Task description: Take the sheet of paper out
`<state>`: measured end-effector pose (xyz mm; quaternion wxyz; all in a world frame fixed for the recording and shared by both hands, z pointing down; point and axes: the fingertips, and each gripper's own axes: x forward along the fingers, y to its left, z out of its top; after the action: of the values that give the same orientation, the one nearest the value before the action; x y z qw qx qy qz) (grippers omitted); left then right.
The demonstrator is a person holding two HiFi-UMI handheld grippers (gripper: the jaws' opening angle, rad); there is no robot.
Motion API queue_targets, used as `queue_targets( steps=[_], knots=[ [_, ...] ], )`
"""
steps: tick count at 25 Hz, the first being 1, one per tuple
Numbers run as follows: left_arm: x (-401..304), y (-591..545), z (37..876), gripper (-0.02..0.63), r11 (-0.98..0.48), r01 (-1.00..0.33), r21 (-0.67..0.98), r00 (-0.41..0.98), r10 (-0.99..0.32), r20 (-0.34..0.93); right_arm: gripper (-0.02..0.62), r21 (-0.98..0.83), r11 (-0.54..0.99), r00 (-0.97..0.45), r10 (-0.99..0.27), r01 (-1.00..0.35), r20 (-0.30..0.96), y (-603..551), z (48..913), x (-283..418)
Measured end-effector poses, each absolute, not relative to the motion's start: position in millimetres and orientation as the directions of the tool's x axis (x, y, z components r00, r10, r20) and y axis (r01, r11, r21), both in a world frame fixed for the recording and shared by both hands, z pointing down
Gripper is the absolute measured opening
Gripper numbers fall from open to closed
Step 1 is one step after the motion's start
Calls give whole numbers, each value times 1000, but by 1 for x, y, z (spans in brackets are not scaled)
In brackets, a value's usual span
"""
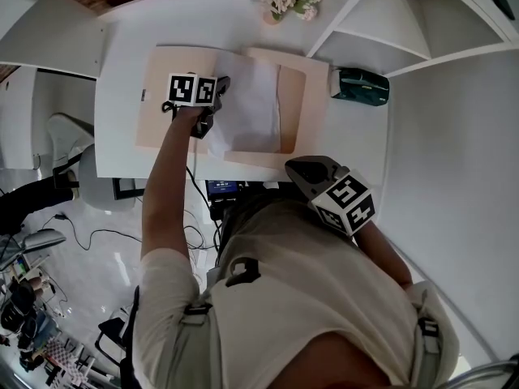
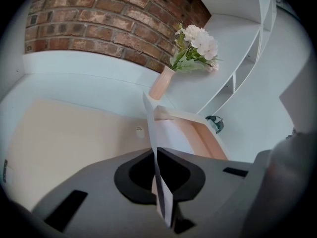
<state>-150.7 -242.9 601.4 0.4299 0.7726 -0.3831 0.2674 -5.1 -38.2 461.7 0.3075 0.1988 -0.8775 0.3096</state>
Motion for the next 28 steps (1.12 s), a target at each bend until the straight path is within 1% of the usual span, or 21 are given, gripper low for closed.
queue_targets(
  steps=[18, 28],
  knots=[
    [-182, -240, 587, 15, -311, -853, 418, 519, -433, 737, 18, -410, 742, -729, -152, -530, 667, -38, 461, -11],
    [-210, -232, 569, 15, -278, -882, 381, 471, -513, 718, 18, -404, 756, -733, -145, -515, 664, -39, 457, -19]
  ],
)
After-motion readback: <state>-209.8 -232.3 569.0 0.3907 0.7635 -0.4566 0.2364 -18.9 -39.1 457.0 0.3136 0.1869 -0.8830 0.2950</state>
